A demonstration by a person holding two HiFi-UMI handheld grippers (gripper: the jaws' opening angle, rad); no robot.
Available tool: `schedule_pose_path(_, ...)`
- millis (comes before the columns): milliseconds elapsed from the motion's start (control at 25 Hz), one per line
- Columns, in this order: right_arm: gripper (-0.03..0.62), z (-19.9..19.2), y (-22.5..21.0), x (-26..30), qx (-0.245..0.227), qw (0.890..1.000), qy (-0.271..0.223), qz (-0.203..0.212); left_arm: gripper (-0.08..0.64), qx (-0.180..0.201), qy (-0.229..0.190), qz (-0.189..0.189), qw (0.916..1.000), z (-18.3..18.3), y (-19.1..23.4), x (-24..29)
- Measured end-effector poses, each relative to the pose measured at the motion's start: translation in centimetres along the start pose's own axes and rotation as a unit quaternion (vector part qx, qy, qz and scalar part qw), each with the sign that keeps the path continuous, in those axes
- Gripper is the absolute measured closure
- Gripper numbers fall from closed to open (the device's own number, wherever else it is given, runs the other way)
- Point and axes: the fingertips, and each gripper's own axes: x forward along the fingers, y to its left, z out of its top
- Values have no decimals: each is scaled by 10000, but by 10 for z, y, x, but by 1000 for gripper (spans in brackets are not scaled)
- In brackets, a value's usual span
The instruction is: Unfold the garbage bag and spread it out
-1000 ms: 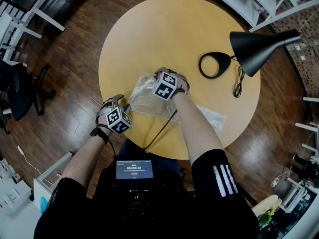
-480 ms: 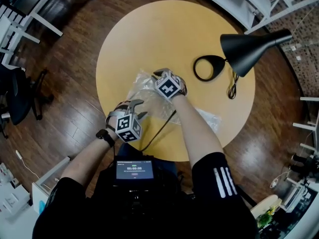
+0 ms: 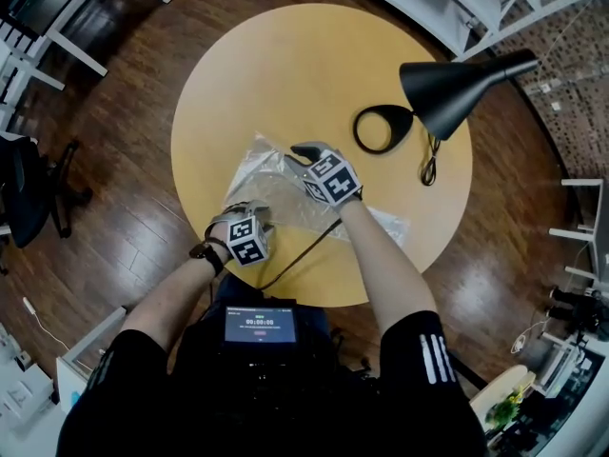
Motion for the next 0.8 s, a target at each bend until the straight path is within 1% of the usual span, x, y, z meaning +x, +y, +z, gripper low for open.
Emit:
schedule_pose_path(80,466,-24,8,-6,-20,9998,170,104,342,-78,-9,-41,10000,1,0,0)
schedule_pose_path(160,442,-54,16,-9,-22,9988,462,187,344,-189,38,-96,9998,-1,0,1)
schedule_pose_path(280,437,-83,21,-10,36,9973,709,172,342,-260,117,-152,9995,-1,2,1)
schedule_pose_path(360,437,-90,16,-11,119,9976,678,20,342,-237,170,-157,9995,0,2,1)
schedule_pose_path(440,437,-92,5,-12,194,9974,655,-239,342,-223,220,-154,9994,-1,1,1)
schedule_pose_path(560,437,-96,-13,-12,208,9948,812,-572,342,-218,263,-141,9993,-1,0,1)
schedule_pose_path(640,437,-99,-16,-14,248,9923,1055,-596,342,-219,280,-132,9993,0,0,1)
schedule_pose_path(720,433,-107,-18,-11,191,9898,1294,-572,342,-216,292,-134,9992,0,-1,1)
schedule_pose_path(800,436,-111,-20,-9,120,9890,1365,-558,342,-214,310,-147,9992,0,0,1)
